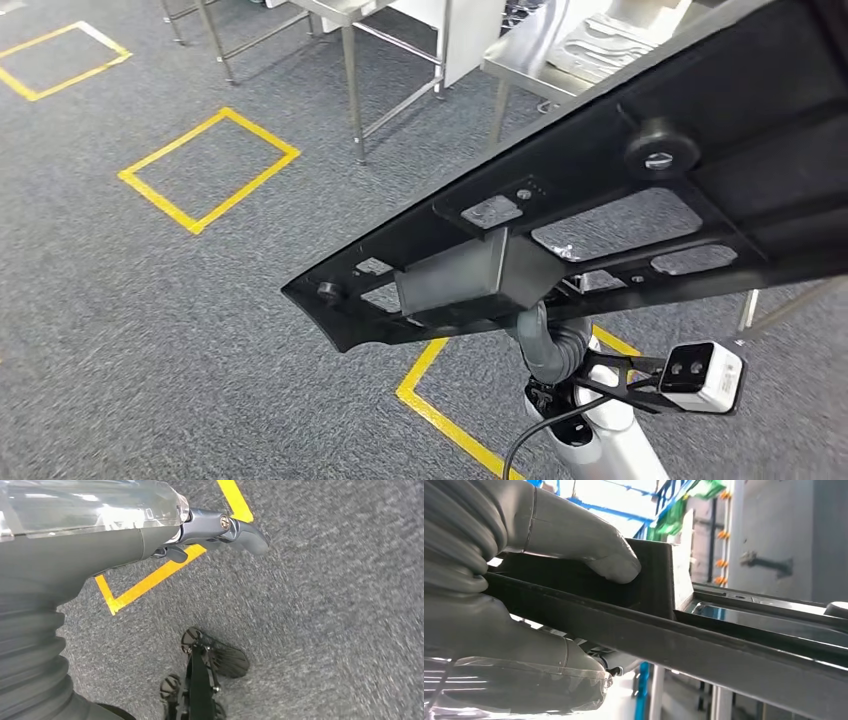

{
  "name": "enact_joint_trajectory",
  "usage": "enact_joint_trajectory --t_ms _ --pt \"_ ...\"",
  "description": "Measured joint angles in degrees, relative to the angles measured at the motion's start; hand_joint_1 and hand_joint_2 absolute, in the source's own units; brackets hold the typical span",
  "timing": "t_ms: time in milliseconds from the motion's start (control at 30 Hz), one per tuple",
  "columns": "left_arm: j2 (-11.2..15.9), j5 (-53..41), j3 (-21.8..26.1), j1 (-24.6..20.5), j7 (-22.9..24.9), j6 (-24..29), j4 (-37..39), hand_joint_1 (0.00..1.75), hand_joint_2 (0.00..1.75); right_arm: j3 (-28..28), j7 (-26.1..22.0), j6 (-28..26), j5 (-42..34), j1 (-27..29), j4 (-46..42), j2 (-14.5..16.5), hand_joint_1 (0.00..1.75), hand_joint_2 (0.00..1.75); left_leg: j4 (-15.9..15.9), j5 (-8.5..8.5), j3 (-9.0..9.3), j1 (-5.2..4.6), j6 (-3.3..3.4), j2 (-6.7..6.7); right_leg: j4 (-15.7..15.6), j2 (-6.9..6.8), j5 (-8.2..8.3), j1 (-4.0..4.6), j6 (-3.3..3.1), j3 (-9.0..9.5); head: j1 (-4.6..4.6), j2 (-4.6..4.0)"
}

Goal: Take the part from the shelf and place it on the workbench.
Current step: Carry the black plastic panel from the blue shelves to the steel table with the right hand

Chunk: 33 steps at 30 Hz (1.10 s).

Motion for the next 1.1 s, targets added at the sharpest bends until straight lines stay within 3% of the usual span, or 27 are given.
enact_joint_trajectory --t_ms 33,67,133,200,267,333,400,467,500,533,567,600,667,733,767,800,867,933,1000,1033,1100 --pt "0.0 0.1 0.1 0.0 0.0 0.0 0.0 0.00 1.75 0.0 0.2 0.0 -0.5 -0.1 0.3 -0.2 1.75 1.75 0.0 -0.05 0.01 -0.01 -0.05 0.66 -1.1 -0.21 1.09 -0.07 0.03 0.65 0.00 0.00" --pt "-0.1 0.1 0.2 -0.1 0.1 -0.1 0.0 0.00 1.75 0.0 0.3 0.0 -0.9 -0.3 0.5 -0.4 1.75 1.75 0.0 -0.12 0.09 -0.02 -0.15 1.23 -4.4 -0.69 2.92 -0.11 -0.04 2.47 0.01 0.00" --pt "-0.3 0.2 0.4 -0.1 0.3 -0.1 0.0 0.00 1.75 0.0 0.3 0.0 -1.4 -0.7 0.8 -0.7 1.75 1.75 0.1 -0.36 0.37 -0.21 -0.52 2.28 -12.3 -3.28 5.73 0.28 -0.51 6.75 0.01 0.00" --pt "-0.4 0.4 0.6 -0.1 0.4 -0.1 0.0 0.00 1.75 0.0 0.3 0.1 -1.6 -1.0 1.1 -0.8 1.75 1.75 0.1 -0.58 0.59 -0.45 -1.05 3.24 -15.9 -4.69 6.41 0.81 -1.08 8.48 0.00 0.00" --pt "-0.5 0.6 0.8 -0.2 0.6 0.0 0.0 0.00 1.75 0.0 0.3 0.2 -1.7 -1.0 1.4 -0.9 1.75 1.75 0.1 -0.78 0.77 -0.54 -1.66 4.24 -16.0 -3.31 6.63 0.81 -1.58 8.29 -0.01 0.00" --pt "-0.7 0.7 0.8 -0.3 0.7 0.1 0.0 0.00 1.75 0.0 0.3 0.5 -1.7 -0.9 1.7 -1.0 1.75 1.75 1.4 -1.98 0.51 -0.35 -2.27 2.71 -16.4 -2.03 6.97 0.46 -2.18 8.42 -0.01 0.00" --pt "-0.8 0.7 0.9 -0.2 0.7 0.2 0.0 0.00 1.75 0.1 0.1 0.8 -1.6 -0.8 1.9 -1.0 1.75 1.75 7.2 -5.38 -1.79 -0.11 -2.64 -0.33 -16.6 -0.82 7.18 0.25 -2.68 8.57 -0.01 0.00" --pt "-0.8 0.7 1.0 0.1 0.7 0.3 0.0 0.00 1.75 0.3 0.1 1.0 -1.5 -0.6 2.2 -1.0 1.75 1.75 15.0 -8.69 -5.44 -0.09 -2.79 -1.41 -16.6 0.63 7.20 0.30 -2.90 8.53 -0.01 0.00" --pt "-0.8 0.7 1.0 0.2 0.7 0.3 0.0 0.00 1.75 0.3 0.1 1.0 -1.5 -0.5 2.4 -1.0 1.75 1.75 16.9 -8.90 -6.49 -0.09 -2.81 -1.51 -16.5 1.44 7.20 0.33 -2.91 8.54 -0.01 0.00" --pt "-0.9 0.7 1.0 0.3 0.7 0.3 0.0 0.00 1.75 0.3 0.0 1.0 -1.5 -0.3 2.6 -1.0 1.75 1.75 16.7 -7.96 -6.56 -0.07 -2.78 -1.55 -16.4 2.25 7.19 0.34 -2.89 8.58 -0.01 0.00" --pt "-0.9 0.7 1.0 0.3 0.7 0.3 0.0 0.00 1.75 0.3 -0.1 1.1 -1.5 -0.2 2.8 -1.1 1.75 1.75 14.1 -5.98 -5.52 -0.03 -2.70 -1.71 -16.3 3.05 7.14 0.32 -2.81 8.65 -0.01 0.00" --pt "-0.9 0.7 1.0 0.3 0.6 0.3 0.0 0.00 1.75 0.3 -0.2 1.2 -1.5 -0.2 2.9 -1.1 1.75 1.75 10.0 -3.64 -3.75 0.04 -2.58 -2.33 -16.2 3.78 7.05 0.30 -2.68 8.71 -0.01 0.00" --pt "-0.9 0.7 1.0 0.3 0.2 0.1 0.0 0.00 1.75 0.3 -0.3 1.7 -1.4 -0.2 3.3 -1.1 1.75 1.75 3.0 -1.06 -0.67 0.19 -2.25 -4.42 -15.8 5.12 6.88 0.35 -2.17 8.49 -0.02 0.00" --pt "-0.9 0.7 1.0 0.3 -0.3 -0.2 0.0 0.00 1.75 0.3 -0.3 2.2 -1.1 -0.2 3.5 -1.0 1.75 1.75 1.0 -1.05 0.20 0.07 -1.81 -5.33 -15.6 6.24 6.97 0.21 -1.44 8.01 -0.02 0.00" --pt "-0.9 0.7 1.0 0.2 -0.5 -0.4 0.0 0.00 1.75 0.3 -0.2 2.3 -1.0 -0.2 3.6 -1.0 1.75 1.75 0.8 -0.92 0.24 0.08 -1.47 -4.86 -15.7 6.76 7.10 0.13 -1.03 7.83 -0.02 0.00" --pt "-0.9 0.7 1.0 0.1 -0.7 -0.5 0.0 0.00 1.75 0.3 -0.2 2.3 -0.7 -0.1 3.6 -1.0 1.75 1.75 0.6 -0.76 0.33 0.10 -1.08 -4.29 -15.6 6.70 7.05 0.07 -0.72 7.74 -0.01 0.00" --pt "-1.0 0.6 1.0 0.0 -0.9 -0.6 0.0 0.00 1.75 0.3 -0.1 2.2 -0.3 -0.2 3.7 -1.0 1.75 1.75 0.0 -0.42 0.55 0.29 -0.29 -3.13 -13.2 4.30 5.45 0.26 -0.25 6.55 0.00 0.00" --pt "-1.1 0.5 1.0 0.2 -1.0 -0.6 0.0 0.00 1.75 0.3 -0.1 2.1 -0.2 -0.2 3.8 -0.9 1.75 1.75 -0.1 -0.41 0.61 0.18 0.13 -1.83 -6.2 1.12 1.84 0.25 0.05 3.14 0.01 0.00" --pt "-1.1 0.5 1.0 0.4 -1.0 -0.6 0.0 0.00 1.75 0.3 -0.1 2.1 -0.1 -0.1 3.9 -0.8 1.75 1.75 -0.1 -0.55 0.60 0.06 0.23 -0.41 0.0 0.13 -0.22 0.02 0.29 -0.06 0.01 0.00" --pt "-1.1 0.4 1.0 0.4 -1.0 -0.6 0.0 0.00 1.75 0.3 -0.1 2.1 -0.1 0.0 3.9 -0.8 1.75 1.75 -0.1 -0.65 0.64 0.04 0.20 0.27 0.4 -0.07 0.34 -0.06 0.32 -0.26 0.01 0.00" --pt "-1.1 0.2 1.0 0.4 -0.9 -0.6 0.0 0.00 1.75 0.3 0.0 2.0 0.3 0.1 4.0 -0.7 1.75 1.75 0.0 -0.94 0.97 -0.03 0.01 1.52 -5.4 -1.21 3.92 -0.06 0.06 2.73 0.01 0.00"
